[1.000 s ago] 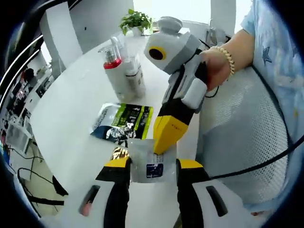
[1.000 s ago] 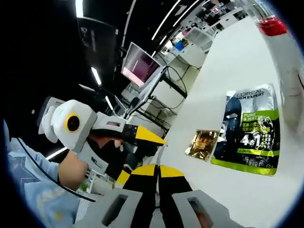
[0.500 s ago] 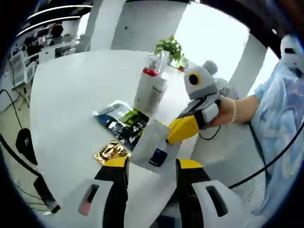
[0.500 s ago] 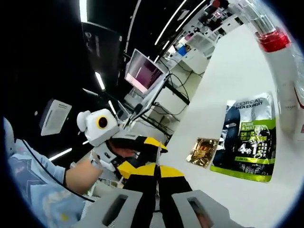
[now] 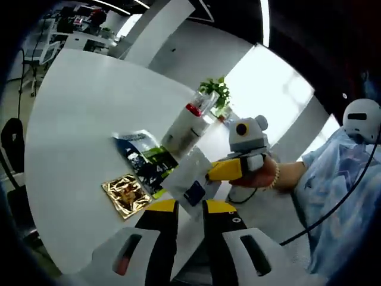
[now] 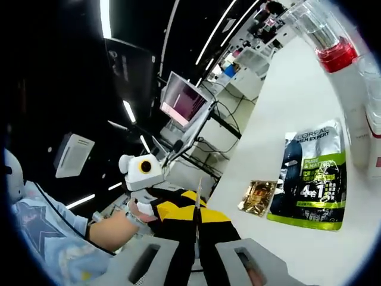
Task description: Arrange the skincare products in the storage area until every visible bottle or jar stands upright without overlapping.
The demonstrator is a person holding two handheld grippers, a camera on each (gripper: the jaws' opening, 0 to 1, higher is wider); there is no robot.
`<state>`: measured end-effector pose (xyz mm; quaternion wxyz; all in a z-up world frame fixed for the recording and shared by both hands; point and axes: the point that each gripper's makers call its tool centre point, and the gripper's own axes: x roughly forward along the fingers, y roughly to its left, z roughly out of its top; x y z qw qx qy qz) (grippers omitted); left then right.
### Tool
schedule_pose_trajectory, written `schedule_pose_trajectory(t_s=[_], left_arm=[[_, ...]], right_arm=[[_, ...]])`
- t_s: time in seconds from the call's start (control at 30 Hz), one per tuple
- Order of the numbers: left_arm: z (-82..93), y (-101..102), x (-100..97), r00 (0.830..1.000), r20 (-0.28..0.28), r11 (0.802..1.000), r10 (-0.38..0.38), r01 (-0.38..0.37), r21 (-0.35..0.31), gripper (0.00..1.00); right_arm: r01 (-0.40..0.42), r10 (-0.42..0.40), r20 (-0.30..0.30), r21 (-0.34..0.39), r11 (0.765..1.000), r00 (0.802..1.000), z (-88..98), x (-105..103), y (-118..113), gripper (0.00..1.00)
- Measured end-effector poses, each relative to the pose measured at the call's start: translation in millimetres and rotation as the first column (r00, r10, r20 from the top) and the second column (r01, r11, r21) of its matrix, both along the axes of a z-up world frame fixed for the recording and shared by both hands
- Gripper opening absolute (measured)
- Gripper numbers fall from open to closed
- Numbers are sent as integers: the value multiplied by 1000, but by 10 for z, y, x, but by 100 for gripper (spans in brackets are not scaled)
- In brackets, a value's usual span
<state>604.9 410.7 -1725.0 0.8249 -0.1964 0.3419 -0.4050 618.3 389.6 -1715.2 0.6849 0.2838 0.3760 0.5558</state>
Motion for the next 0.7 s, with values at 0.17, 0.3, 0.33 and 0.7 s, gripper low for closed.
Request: schedule_pose_trajectory(t_s=[0.17, 0.3, 0.33, 0.7], left_arm=[[61, 17, 38, 1000, 25, 1000, 15, -15, 2, 1], [116, 10, 81, 998, 46, 999, 35, -34, -28, 0], [103, 8, 85, 998, 44, 999, 36, -35, -20, 0], [121, -16, 147, 995, 65, 996, 80, -76, -55, 0]], right_arm=[[16, -16, 9, -25, 1000, 1000, -42, 34, -19, 0], [23, -22, 14, -44, 999, 1000, -65, 44, -30, 0], [18, -17, 27, -60, 998, 1000, -82, 36, -28, 0], [24, -19, 48, -105, 994, 999, -156, 55, -49, 0]])
